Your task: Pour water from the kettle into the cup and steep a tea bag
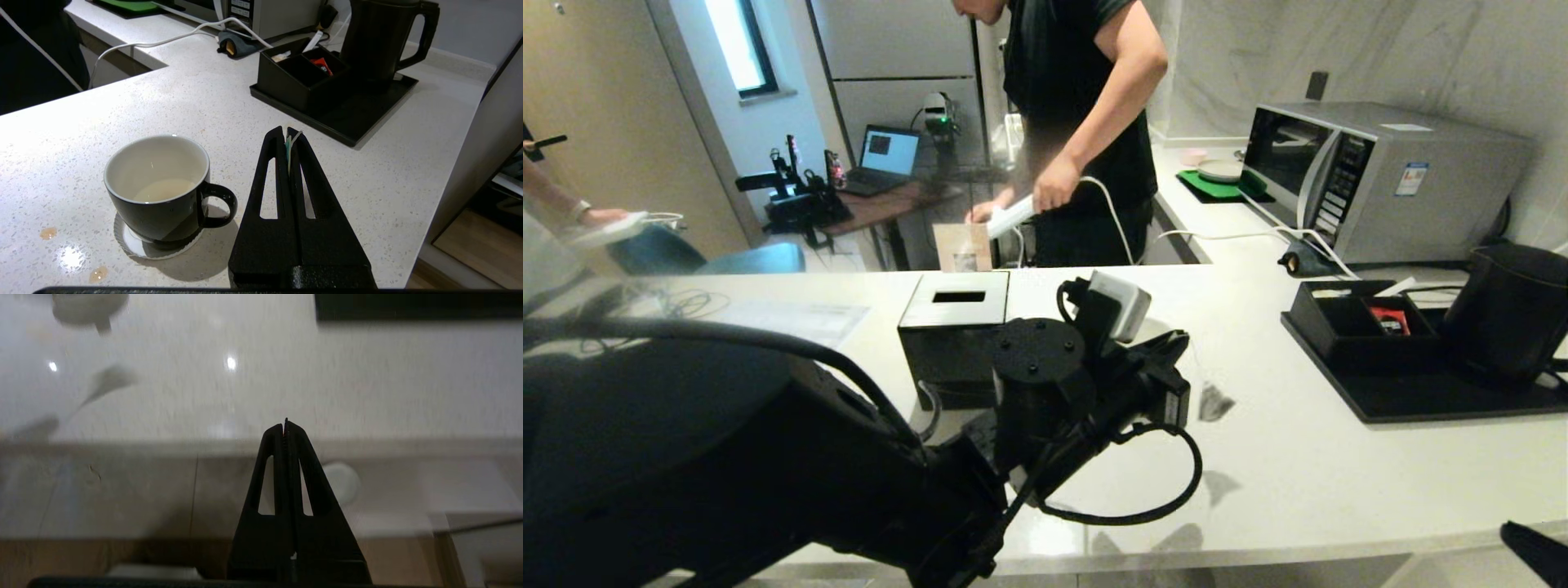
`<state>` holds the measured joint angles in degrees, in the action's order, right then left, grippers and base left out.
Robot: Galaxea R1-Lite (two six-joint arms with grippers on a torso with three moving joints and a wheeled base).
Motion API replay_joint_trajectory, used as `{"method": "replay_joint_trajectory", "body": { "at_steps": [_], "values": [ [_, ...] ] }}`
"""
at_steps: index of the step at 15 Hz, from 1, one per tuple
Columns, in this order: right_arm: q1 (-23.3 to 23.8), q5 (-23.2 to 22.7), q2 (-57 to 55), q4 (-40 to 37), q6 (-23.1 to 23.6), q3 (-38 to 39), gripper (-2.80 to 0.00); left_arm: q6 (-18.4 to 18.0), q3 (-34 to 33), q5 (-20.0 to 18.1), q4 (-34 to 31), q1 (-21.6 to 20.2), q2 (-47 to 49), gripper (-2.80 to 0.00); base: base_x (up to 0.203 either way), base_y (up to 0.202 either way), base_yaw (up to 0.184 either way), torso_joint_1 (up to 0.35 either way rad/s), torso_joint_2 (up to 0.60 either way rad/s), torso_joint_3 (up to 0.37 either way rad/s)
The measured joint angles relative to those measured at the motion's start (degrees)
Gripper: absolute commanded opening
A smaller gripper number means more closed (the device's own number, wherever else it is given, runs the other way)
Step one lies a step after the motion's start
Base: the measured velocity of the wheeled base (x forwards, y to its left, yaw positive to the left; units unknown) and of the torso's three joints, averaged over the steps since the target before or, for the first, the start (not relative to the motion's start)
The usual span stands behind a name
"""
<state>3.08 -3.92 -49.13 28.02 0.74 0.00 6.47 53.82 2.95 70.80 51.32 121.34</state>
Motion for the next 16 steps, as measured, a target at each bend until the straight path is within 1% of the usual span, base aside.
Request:
{"method": "replay_joint_trajectory", "body": {
  "at_steps": [3, 6, 7, 9, 13, 16],
  "values": [
    [0.0, 0.4, 9.2, -13.0, 2.5, 0.0, -2.80, -0.1, 0.1, -0.1, 0.0, 0.0, 0.5, -2.80, 0.000, 0.000, 0.000, 0.000, 0.00, 0.000],
    [0.0, 2.9, 18.1, -24.8, 4.5, 0.0, -2.80, -0.1, 0.1, 0.0, 0.0, 0.0, 0.7, -2.80, 0.000, 0.000, 0.000, 0.000, 0.00, 0.000],
    [0.0, 3.3, 20.7, -27.7, 4.9, -0.1, -2.80, -0.1, 0.1, 0.0, 0.0, 0.0, 0.7, -2.80, 0.000, 0.000, 0.000, 0.000, 0.00, 0.000],
    [-0.2, 3.5, 25.3, -29.4, 5.1, -0.4, -2.80, -0.1, 0.0, 0.0, 0.0, 0.0, 0.7, -2.80, 0.000, 0.000, 0.000, 0.000, 0.00, 0.000],
    [-1.7, 3.4, 38.2, -29.4, 4.4, -0.4, -2.80, -0.2, 0.0, 0.0, 0.0, 0.0, 0.7, -2.80, 0.000, 0.000, 0.000, 0.000, 0.00, 0.000],
    [-2.8, 3.4, 45.9, -28.5, 1.8, -0.1, -2.80, -0.2, 0.0, 0.0, 0.0, 0.0, 0.6, -2.80, 0.000, 0.000, 0.000, 0.000, 0.00, 0.000]
  ]
}}
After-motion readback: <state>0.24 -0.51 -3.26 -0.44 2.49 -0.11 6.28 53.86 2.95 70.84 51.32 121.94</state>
